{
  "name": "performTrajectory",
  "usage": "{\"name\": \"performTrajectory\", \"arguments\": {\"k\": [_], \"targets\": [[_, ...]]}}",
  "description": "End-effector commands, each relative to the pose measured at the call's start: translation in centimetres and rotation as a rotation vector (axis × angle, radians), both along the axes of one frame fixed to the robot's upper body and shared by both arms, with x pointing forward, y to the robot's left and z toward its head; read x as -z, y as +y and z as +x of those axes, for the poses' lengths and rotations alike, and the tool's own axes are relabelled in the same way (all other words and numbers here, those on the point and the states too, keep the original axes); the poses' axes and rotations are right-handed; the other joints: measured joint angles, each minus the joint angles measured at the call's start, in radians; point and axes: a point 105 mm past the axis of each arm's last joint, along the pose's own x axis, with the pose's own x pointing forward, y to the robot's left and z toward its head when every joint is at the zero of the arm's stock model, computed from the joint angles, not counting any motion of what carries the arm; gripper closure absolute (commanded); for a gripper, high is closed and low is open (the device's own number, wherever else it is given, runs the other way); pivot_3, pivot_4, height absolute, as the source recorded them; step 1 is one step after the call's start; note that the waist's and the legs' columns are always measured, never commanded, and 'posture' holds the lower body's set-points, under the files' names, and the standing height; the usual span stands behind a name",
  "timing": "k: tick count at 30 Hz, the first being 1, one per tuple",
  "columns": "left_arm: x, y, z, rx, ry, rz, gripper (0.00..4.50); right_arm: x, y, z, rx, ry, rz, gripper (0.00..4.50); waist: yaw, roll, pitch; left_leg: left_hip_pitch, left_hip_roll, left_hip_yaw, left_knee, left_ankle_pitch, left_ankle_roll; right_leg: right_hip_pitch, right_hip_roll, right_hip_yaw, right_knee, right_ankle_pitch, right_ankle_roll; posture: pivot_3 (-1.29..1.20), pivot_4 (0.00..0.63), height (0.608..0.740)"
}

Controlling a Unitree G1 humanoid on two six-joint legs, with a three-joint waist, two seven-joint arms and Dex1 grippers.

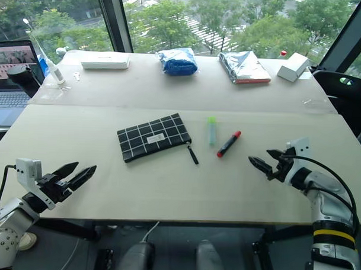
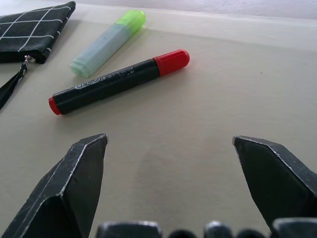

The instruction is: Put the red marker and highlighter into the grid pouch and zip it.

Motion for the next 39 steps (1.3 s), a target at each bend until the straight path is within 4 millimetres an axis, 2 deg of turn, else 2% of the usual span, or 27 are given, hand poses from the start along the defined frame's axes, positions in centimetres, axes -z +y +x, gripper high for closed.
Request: {"name": "performTrajectory", "arguments": {"k": [1, 4, 6, 7, 9, 11, 14, 17, 19, 24, 28, 31, 34, 39], "targets": [[-1.1, 0.0, 0.2, 0.010, -0.055, 0.021, 0.00, -1.6, -0.4, 0.1, 0.008, -0.070, -0.007, 0.03, 0.000, 0.000, 0.000, 0.000, 0.000, 0.000, 0.000, 0.000, 0.000, 0.000, 0.000, 0.000, 0.000, 0.000, 0.000, 0.00, 0.150, 0.740], [-1.1, -0.3, 0.2, 0.046, -0.083, 0.012, 0.00, -1.8, -0.6, 0.1, 0.016, -0.071, -0.011, 0.03, 0.000, 0.000, 0.000, 0.000, 0.000, 0.000, 0.000, 0.000, 0.000, 0.000, 0.000, 0.000, 0.000, 0.000, 0.000, 0.00, 0.150, 0.740], [-1.2, 0.2, 0.8, 0.091, -0.129, 0.108, 0.00, -2.9, -1.1, 0.5, 0.047, -0.095, 0.026, 0.54, 0.000, 0.000, 0.000, 0.000, 0.000, 0.000, 0.000, 0.000, 0.000, 0.000, 0.000, 0.000, 0.000, 0.000, 0.000, 0.00, 0.150, 0.740], [-1.3, 0.4, 1.0, 0.098, -0.151, 0.166, 0.00, -3.4, -1.2, 0.6, 0.053, -0.104, 0.042, 0.63, 0.001, 0.000, 0.000, 0.000, 0.000, 0.000, 0.000, 0.000, 0.000, 0.000, 0.000, 0.000, 0.000, 0.000, 0.000, 0.00, 0.150, 0.740], [-1.6, 0.4, 1.4, 0.145, -0.205, 0.323, 0.00, -4.5, -0.9, 0.6, 0.030, -0.126, 0.066, 1.28, 0.002, 0.000, 0.000, 0.000, 0.000, 0.000, 0.000, 0.000, 0.000, 0.000, 0.000, 0.000, 0.000, 0.000, 0.000, 0.00, 0.150, 0.740], [-1.4, 0.6, 1.7, 0.195, -0.239, 0.498, 0.00, -5.9, 0.1, 0.4, -0.032, -0.153, 0.082, 1.94, 0.002, 0.000, 0.000, 0.000, 0.000, 0.000, 0.000, 0.000, 0.000, 0.000, 0.000, 0.000, 0.000, 0.000, 0.000, 0.00, 0.150, 0.740], [-0.6, 1.1, 2.4, 0.218, -0.249, 0.654, 0.00, -7.5, 2.4, -0.1, -0.131, -0.182, 0.089, 3.07, 0.003, 0.000, 0.000, 0.000, 0.000, 0.000, -0.001, 0.000, 0.000, 0.000, 0.000, 0.000, -0.001, 0.000, 0.000, 0.00, 0.150, 0.740], [-0.5, 0.7, 3.2, 0.239, -0.287, 0.711, 0.00, -9.1, 5.7, -0.3, -0.228, -0.218, 0.112, 4.10, 0.001, 0.000, 0.000, 0.000, 0.000, 0.000, -0.001, 0.000, 0.000, 0.000, 0.000, 0.000, 0.000, 0.000, 0.000, 0.00, 0.150, 0.740], [-0.4, 0.2, 3.6, 0.263, -0.307, 0.731, 0.00, -9.2, 7.7, -0.1, -0.261, -0.213, 0.129, 4.48, 0.000, 0.000, 0.000, 0.000, 0.001, 0.000, -0.001, 0.000, 0.000, -0.001, 0.000, 0.000, 0.000, 0.000, 0.000, 0.00, 0.150, 0.740], [0.3, -2.0, 4.5, 0.383, -0.361, 0.830, 0.00, -7.6, 15.3, 0.9, -0.392, -0.185, 0.065, 4.48, -0.001, 0.000, 0.000, 0.000, 0.001, 0.000, -0.001, 0.000, 0.000, -0.001, 0.000, 0.000, 0.001, 0.001, -0.001, 0.00, 0.150, 0.740], [0.5, -2.4, 5.3, 0.425, -0.385, 0.914, 0.00, -7.2, 18.9, 3.4, -0.337, -0.171, -0.014, 4.48, -0.002, 0.000, 0.000, -0.002, 0.000, 0.000, -0.001, 0.000, 0.000, -0.003, 0.000, 0.000, 0.002, 0.004, -0.007, 0.00, 0.150, 0.740], [0.7, -2.2, 5.9, 0.448, -0.392, 0.985, 0.00, -7.0, 20.6, 5.2, -0.269, -0.156, -0.085, 4.48, 0.001, 0.000, 0.000, -0.002, 0.000, 0.000, 0.000, 0.000, 0.000, -0.004, 0.000, -0.001, 0.003, 0.005, -0.008, 0.00, 0.150, 0.740], [0.7, -2.1, 6.5, 0.450, -0.405, 1.026, 0.00, -7.0, 21.3, 6.3, -0.226, -0.153, -0.107, 4.48, 0.005, 0.000, 0.000, -0.001, 0.000, -0.001, -0.001, 0.000, 0.000, -0.004, 0.000, -0.002, 0.005, 0.005, -0.008, 0.00, 0.150, 0.740], [0.5, -2.5, 7.2, 0.453, -0.432, 1.033, 0.00, -5.8, 22.2, 6.9, -0.231, -0.140, -0.189, 4.48, 0.007, 0.001, 0.000, -0.001, 0.000, -0.001, -0.001, 0.000, 0.000, -0.004, 0.000, -0.002, 0.005, 0.005, -0.008, 0.00, 0.150, 0.740]]}}
